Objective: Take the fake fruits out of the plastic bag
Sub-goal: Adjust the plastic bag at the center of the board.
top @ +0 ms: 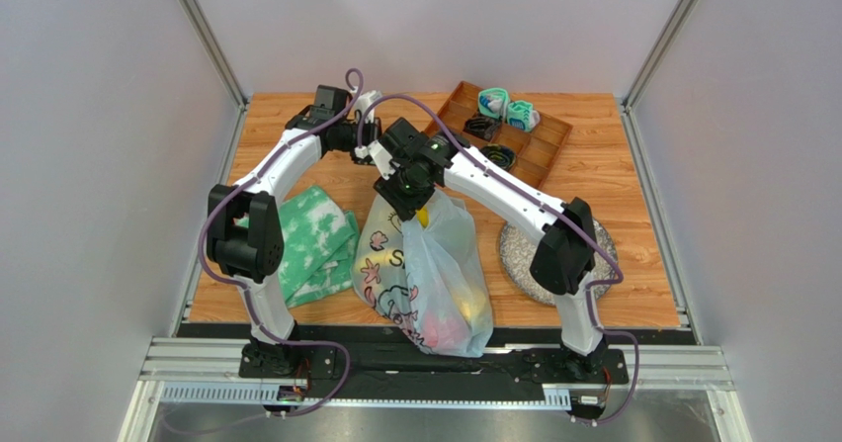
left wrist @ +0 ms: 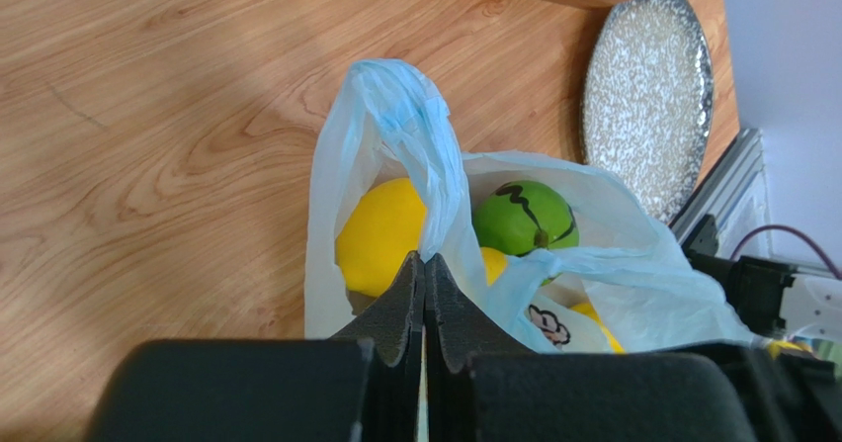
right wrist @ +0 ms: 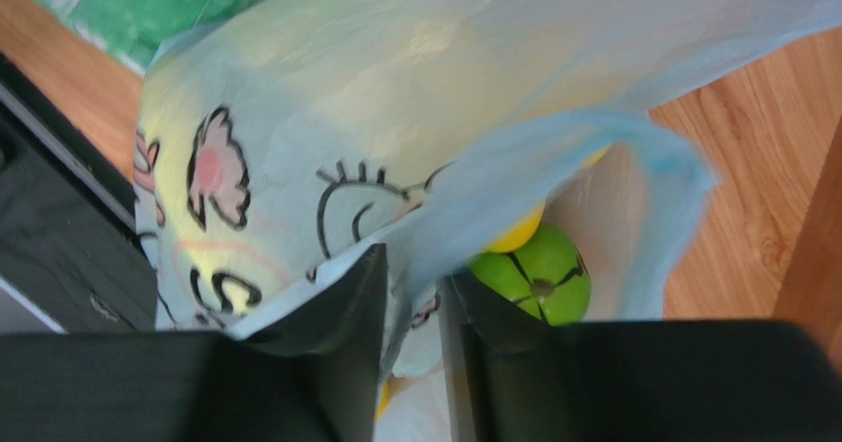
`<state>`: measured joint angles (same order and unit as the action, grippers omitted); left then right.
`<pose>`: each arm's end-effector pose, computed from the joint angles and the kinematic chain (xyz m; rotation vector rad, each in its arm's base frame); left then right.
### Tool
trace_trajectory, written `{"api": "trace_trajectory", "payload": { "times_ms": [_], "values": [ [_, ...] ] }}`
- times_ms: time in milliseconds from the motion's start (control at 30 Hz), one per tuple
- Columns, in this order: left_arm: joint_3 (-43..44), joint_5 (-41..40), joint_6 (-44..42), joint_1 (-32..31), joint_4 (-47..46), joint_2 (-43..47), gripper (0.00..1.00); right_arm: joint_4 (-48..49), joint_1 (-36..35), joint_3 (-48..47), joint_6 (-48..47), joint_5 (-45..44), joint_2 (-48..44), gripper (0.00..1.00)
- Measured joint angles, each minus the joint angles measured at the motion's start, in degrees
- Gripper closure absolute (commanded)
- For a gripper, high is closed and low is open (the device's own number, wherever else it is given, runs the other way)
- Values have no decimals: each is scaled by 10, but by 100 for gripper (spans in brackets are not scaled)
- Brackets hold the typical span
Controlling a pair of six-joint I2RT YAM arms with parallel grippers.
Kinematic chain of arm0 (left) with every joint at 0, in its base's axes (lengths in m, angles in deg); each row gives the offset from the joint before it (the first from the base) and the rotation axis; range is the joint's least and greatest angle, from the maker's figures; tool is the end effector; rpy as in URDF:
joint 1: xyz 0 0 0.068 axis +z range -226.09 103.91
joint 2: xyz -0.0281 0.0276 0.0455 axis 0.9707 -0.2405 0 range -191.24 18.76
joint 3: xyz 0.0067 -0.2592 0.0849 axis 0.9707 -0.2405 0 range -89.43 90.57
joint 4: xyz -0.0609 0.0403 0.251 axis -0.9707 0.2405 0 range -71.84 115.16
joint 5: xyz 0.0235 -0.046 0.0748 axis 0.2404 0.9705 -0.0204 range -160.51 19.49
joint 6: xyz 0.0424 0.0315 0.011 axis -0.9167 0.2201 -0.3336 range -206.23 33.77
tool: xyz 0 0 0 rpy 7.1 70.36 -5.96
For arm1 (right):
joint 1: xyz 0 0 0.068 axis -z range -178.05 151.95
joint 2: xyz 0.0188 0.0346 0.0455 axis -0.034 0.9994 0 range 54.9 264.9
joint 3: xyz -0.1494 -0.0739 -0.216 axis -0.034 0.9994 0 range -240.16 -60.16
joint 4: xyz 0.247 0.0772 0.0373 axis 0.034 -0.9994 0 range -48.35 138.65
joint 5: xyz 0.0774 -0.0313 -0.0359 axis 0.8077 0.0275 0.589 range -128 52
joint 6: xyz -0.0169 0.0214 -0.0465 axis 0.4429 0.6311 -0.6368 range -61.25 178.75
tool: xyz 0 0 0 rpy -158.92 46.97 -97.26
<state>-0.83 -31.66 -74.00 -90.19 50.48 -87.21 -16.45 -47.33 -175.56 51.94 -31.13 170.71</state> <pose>0.3923 -0.1216 0.2739 0.3522 2.4110 -1.0316 0.2745 0.3255 0.3100 -1.3304 2.4211 0.3717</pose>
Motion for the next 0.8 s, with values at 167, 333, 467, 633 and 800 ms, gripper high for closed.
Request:
{"api": "trace_trajectory", "payload": {
  "times_ms": [167,333,467,633,800],
  "values": [
    [8,3,15,19,4,0,100,-12,23,-91,-10,-13,46,100],
    [103,9,30,50,13,2,100,15,98,-256,-10,-2,33,100],
    [165,61,41,70,-28,33,100,95,159,-238,-19,-13,-47,100],
    [166,113,41,73,-50,114,100,165,169,-103,-52,-10,-186,100],
    [59,145,12,65,-33,235,100,224,156,154,-66,-11,-367,100]
  ]
}}
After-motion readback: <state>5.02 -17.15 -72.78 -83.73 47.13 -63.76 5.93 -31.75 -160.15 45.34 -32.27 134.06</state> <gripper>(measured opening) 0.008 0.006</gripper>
